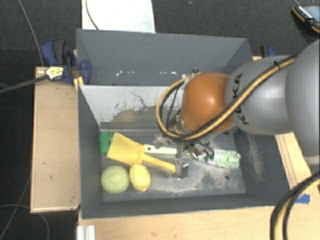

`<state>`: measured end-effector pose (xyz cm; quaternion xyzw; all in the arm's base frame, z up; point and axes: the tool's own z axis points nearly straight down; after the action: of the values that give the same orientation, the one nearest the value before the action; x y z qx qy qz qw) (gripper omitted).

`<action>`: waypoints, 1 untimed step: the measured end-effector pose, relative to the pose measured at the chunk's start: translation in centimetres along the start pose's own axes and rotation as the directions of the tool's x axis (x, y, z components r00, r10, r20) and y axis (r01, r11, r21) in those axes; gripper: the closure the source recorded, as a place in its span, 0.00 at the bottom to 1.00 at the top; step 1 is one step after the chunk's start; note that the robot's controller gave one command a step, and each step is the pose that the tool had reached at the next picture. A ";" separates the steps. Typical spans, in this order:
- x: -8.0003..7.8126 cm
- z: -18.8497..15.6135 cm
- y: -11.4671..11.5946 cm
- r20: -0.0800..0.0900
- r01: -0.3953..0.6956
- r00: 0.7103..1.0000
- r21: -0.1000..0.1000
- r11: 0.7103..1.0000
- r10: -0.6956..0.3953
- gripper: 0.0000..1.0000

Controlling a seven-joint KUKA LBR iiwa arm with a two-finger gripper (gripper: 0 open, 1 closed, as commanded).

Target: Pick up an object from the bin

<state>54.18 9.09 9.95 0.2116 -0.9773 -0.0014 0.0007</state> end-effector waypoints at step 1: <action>0.7 2.9 -0.9 0.024 -0.270 0.963 0.006 0.963 0.270 0.00</action>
Offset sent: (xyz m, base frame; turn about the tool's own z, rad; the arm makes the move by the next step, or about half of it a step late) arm -0.0138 0.0063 -0.0295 -0.0390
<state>53.93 8.02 7.02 0.0763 -0.9970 0.0007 -0.0114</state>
